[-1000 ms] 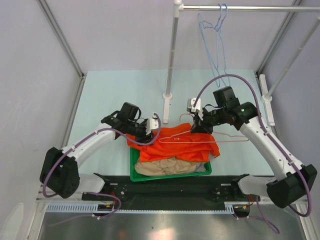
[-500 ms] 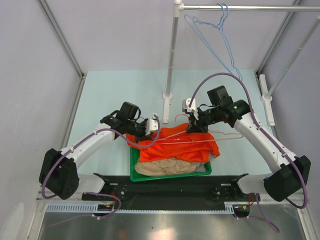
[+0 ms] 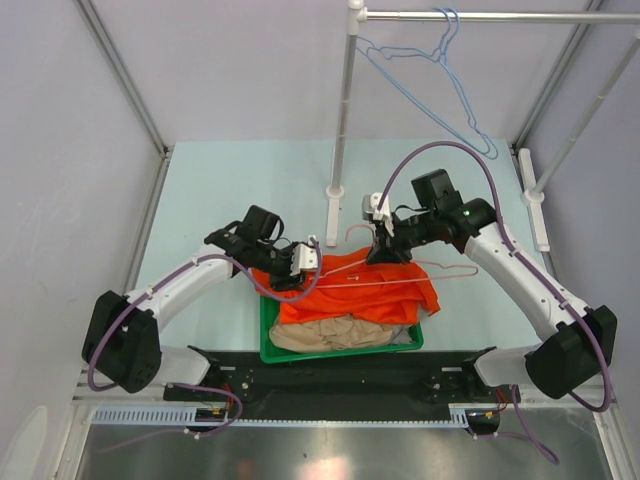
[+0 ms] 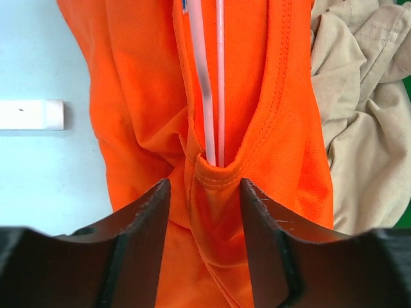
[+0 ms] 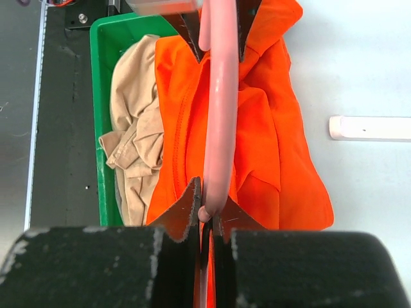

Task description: Place the t-shirt on the hanger

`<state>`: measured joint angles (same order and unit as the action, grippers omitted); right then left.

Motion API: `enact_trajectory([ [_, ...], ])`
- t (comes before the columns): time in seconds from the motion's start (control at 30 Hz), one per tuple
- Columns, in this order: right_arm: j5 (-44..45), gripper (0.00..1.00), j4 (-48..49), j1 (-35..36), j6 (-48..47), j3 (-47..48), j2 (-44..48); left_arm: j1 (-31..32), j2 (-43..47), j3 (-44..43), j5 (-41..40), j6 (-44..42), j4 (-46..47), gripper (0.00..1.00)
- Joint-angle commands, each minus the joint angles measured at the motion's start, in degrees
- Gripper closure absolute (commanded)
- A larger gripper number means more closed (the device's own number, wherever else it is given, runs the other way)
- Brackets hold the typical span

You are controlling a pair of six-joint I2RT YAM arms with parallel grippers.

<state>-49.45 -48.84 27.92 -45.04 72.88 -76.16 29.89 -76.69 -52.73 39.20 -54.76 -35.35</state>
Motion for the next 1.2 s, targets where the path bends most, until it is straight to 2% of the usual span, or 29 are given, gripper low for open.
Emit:
enact_trajectory([
  [0.0,-3.02,1.0,3.04,0.38,0.82,1.65,-0.39,0.43,-1.62,-2.55,3.42,-2.98,-0.6,0.51],
  [0.17,-3.02,1.0,4.98,0.82,1.71,-0.28,-1.09,0.78,-2.24,-2.64,3.95,-1.67,0.81,0.62],
  [0.27,-2.84,1.0,7.25,1.26,2.93,-1.69,-1.97,1.05,-2.33,-2.73,4.74,-0.79,1.25,0.64],
  [0.8,-6.8,1.0,17.99,3.19,9.61,-2.74,-9.53,1.14,-2.59,0.17,5.8,2.9,4.93,0.64],
  [0.97,-7.68,1.0,18.78,4.33,10.14,-2.92,-10.94,0.7,-1.98,0.52,5.97,5.19,6.61,0.74],
  [1.07,-7.33,1.0,16.94,4.07,8.57,-3.1,-10.94,0.61,-1.54,0.35,5.89,4.49,5.56,0.73],
  [1.17,-7.24,1.0,14.57,3.2,7.51,-3.18,-10.67,0.52,-0.66,0.0,5.71,4.14,4.51,0.66],
])
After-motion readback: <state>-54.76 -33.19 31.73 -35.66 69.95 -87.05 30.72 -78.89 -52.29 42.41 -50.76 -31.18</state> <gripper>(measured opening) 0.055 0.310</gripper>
